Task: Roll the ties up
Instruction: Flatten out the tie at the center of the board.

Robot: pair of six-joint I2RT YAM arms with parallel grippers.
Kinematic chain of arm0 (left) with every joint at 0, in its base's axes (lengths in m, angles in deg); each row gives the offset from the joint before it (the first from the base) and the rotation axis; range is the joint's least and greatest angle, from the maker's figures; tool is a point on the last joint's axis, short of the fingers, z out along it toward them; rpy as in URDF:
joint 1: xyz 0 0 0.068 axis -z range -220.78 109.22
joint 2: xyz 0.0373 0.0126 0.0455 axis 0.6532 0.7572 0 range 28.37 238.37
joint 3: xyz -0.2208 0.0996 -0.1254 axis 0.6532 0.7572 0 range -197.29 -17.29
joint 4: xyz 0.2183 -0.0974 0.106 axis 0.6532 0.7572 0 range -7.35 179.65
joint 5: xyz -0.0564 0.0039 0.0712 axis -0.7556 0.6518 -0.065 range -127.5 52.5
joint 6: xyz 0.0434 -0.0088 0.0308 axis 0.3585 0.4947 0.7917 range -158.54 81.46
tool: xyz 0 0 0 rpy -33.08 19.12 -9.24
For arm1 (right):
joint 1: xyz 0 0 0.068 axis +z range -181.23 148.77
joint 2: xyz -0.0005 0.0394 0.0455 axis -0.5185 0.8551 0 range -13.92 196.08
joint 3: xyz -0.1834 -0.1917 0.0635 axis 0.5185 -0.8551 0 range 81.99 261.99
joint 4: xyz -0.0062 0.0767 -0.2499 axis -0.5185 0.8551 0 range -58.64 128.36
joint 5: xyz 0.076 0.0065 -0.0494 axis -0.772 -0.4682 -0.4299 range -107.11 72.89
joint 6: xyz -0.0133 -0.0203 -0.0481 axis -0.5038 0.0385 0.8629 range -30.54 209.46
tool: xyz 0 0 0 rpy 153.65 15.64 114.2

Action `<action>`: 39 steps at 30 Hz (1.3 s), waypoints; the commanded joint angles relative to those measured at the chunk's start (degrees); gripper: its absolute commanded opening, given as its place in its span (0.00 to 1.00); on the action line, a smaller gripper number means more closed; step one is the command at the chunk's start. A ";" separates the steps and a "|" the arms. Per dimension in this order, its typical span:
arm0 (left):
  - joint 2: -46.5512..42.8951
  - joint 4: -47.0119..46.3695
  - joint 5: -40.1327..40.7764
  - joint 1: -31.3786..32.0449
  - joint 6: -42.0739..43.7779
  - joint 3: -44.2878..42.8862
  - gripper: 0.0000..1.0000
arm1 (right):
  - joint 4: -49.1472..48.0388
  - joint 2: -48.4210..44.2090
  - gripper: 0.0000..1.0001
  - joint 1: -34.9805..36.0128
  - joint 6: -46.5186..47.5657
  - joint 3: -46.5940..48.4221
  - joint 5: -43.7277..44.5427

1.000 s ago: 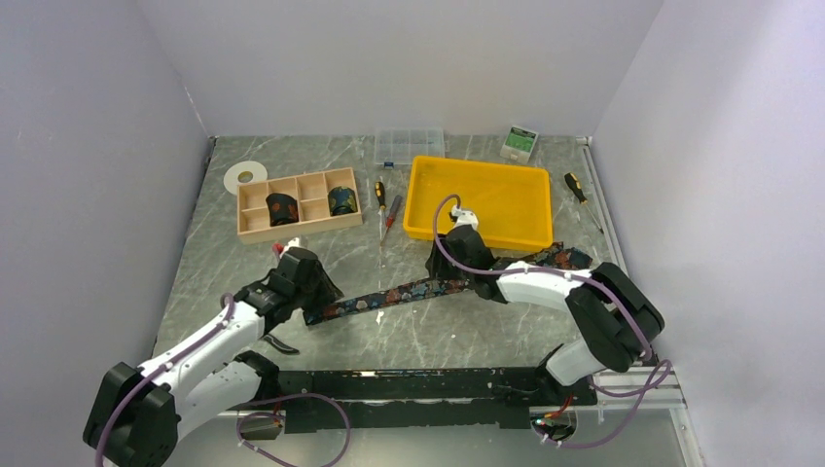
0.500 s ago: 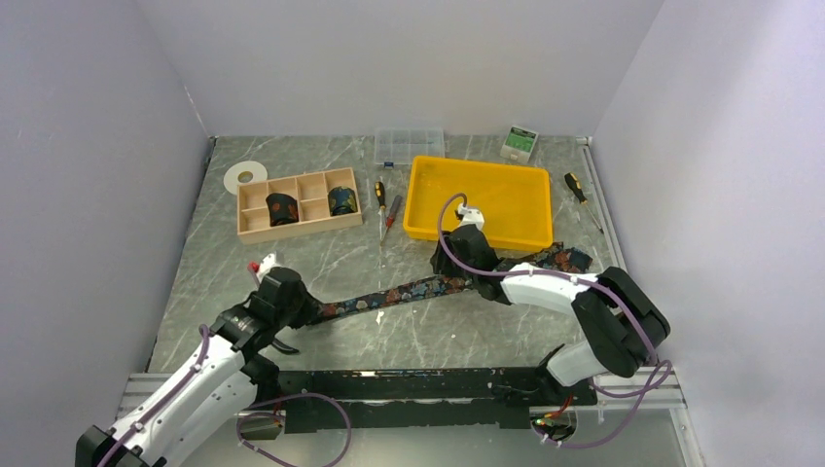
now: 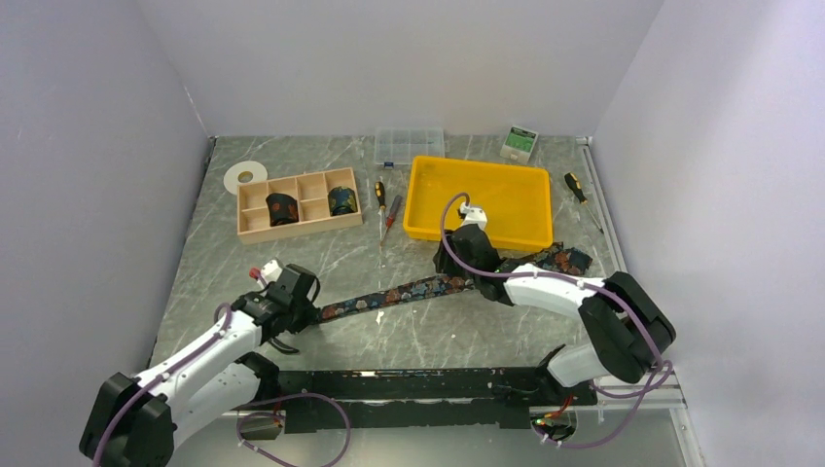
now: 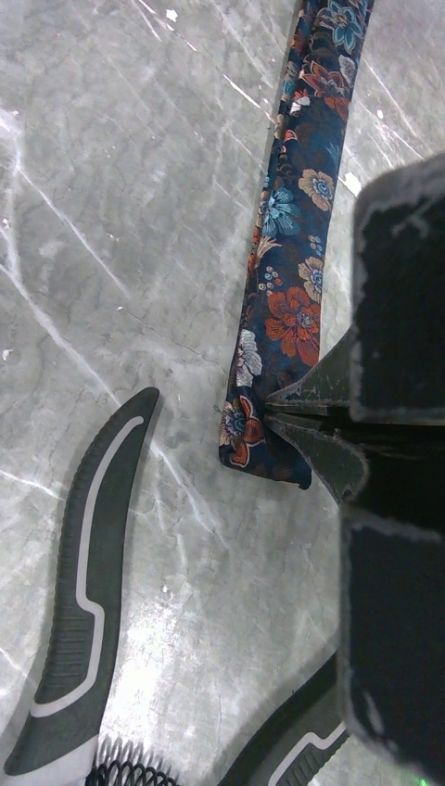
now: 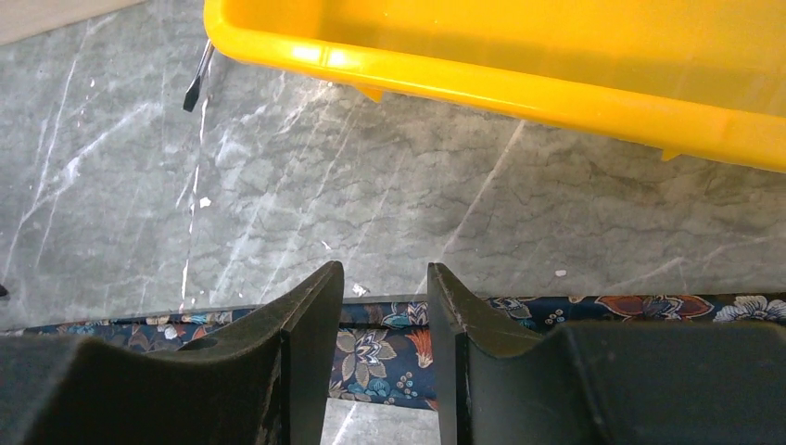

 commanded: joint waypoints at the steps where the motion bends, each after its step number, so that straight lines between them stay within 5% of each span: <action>1: 0.37 3.66 3.47 -0.41 -2.63 -0.17 0.03 | 1.22 -2.08 0.43 -0.29 1.35 1.33 2.08; 10: -9.84 6.49 0.62 -0.41 1.84 -3.97 0.08 | 5.77 5.60 0.41 -2.05 -0.26 6.35 10.26; 20: -5.02 1.63 -0.85 -0.41 2.82 -1.47 0.09 | 14.66 12.97 0.37 -6.50 -7.80 6.74 14.29; 39: 5.66 -5.81 -1.47 -0.55 3.97 0.29 0.09 | 26.48 -0.54 0.44 -7.41 -31.88 -7.92 9.63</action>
